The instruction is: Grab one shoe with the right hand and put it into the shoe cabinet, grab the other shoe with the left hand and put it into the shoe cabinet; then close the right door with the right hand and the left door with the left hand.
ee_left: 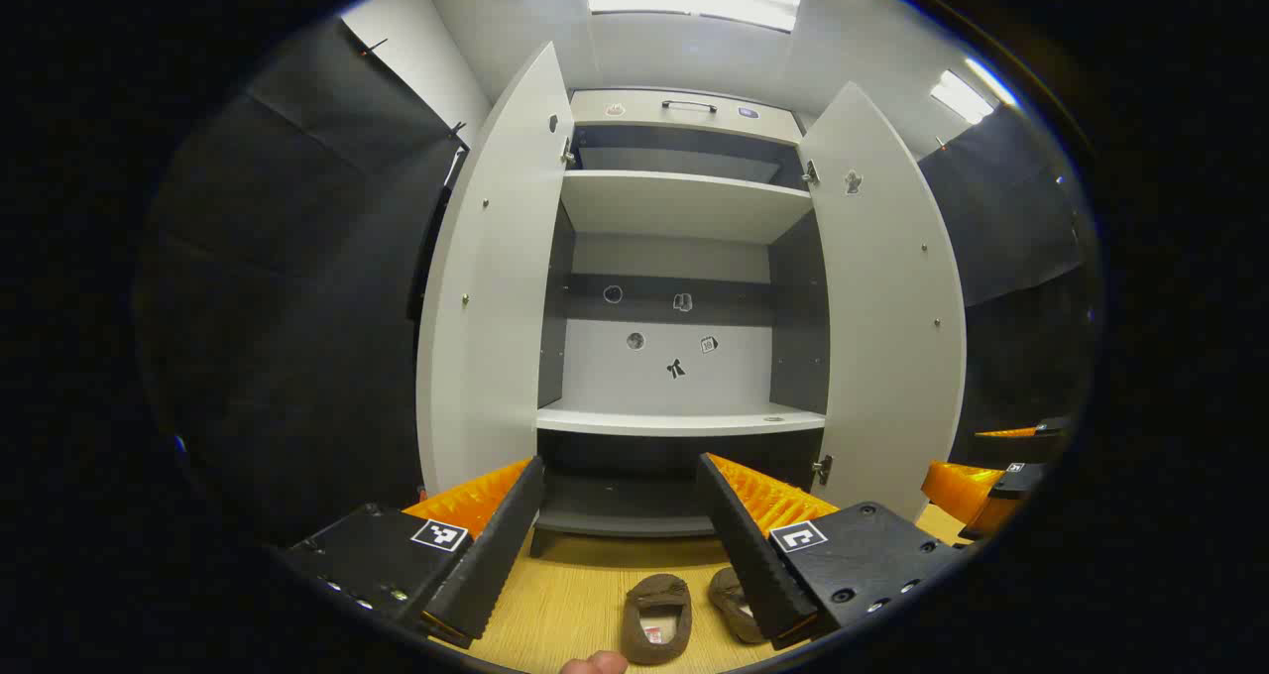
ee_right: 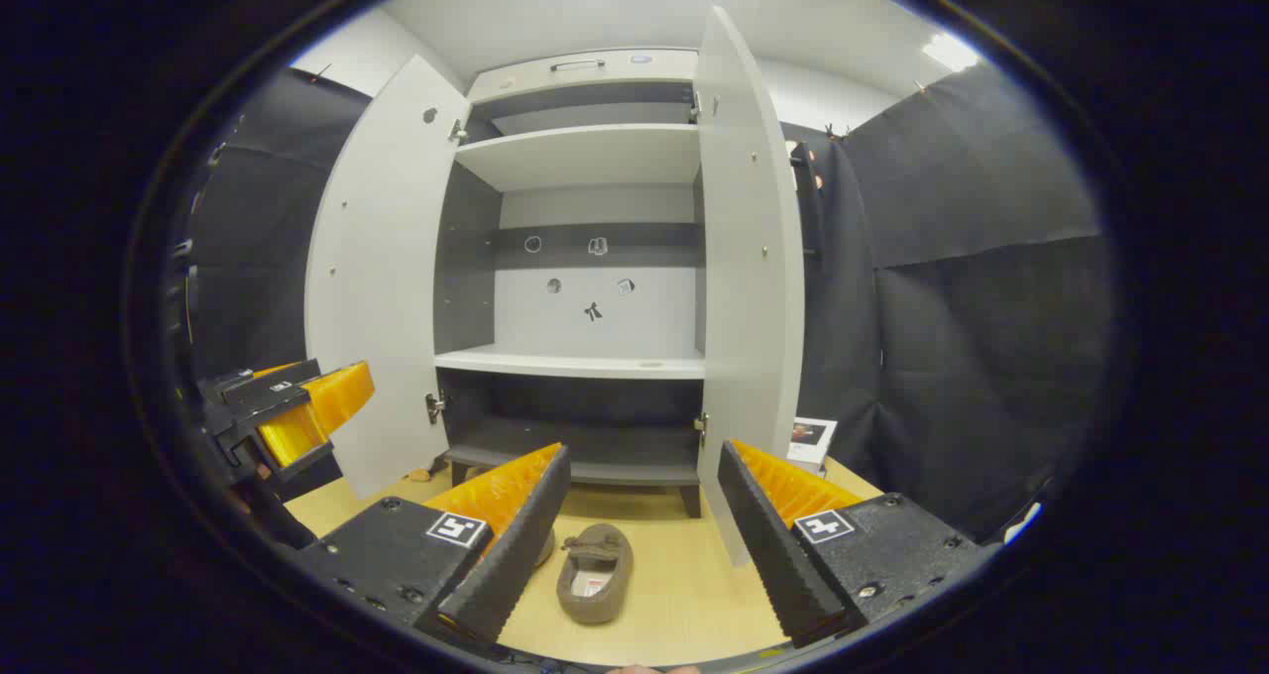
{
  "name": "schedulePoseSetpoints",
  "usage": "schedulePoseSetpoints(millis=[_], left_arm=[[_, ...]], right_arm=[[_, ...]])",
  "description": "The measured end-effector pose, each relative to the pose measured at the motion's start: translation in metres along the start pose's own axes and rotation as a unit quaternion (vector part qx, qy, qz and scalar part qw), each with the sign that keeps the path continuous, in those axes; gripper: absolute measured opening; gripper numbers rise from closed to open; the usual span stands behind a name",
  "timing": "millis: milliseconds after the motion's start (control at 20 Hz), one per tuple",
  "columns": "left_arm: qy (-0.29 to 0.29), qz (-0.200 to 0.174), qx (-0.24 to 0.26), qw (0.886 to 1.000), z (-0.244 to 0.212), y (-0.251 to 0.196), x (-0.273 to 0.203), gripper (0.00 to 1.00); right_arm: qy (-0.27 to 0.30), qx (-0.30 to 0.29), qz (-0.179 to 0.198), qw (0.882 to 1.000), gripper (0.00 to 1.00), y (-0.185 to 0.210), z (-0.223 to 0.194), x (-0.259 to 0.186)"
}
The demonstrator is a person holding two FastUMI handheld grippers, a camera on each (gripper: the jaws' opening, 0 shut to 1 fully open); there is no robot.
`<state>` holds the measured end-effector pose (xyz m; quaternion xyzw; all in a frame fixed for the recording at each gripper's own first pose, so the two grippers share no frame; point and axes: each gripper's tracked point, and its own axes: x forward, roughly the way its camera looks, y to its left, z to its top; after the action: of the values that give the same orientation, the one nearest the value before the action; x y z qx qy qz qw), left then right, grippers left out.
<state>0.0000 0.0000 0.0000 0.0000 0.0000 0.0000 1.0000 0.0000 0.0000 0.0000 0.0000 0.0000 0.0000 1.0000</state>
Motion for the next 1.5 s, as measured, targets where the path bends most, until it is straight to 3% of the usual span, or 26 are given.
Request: schedulePoseSetpoints(millis=[550,850,1050,1250,1400,1500], left_arm=[[-0.002,0.006,0.01,1.0,0.003,0.013,0.002,0.95],[0.003,0.013,0.004,1.0,-0.001,0.019,-0.001,0.95],[0.003,0.022,0.006,1.0,-0.001,0.025,-0.002,0.95],[0.008,0.031,0.005,0.999,-0.005,0.033,-0.007,0.95],[0.01,0.04,0.006,0.999,-0.006,0.041,-0.011,0.95],[0.011,0.045,0.007,0.999,-0.006,0.046,-0.013,0.95]], right_arm=[[-0.003,-0.004,0.005,1.0,0.98,0.008,0.002,0.01],[0.03,-0.015,0.036,0.999,0.98,0.029,-0.018,0.029],[0.093,-0.012,0.062,0.994,0.98,0.051,-0.067,0.057],[0.181,-0.025,0.08,0.98,0.94,0.071,-0.149,0.087],[0.249,-0.016,0.105,0.963,0.81,0.087,-0.207,0.097],[0.285,-0.03,0.099,0.953,0.74,0.086,-0.24,0.108]])
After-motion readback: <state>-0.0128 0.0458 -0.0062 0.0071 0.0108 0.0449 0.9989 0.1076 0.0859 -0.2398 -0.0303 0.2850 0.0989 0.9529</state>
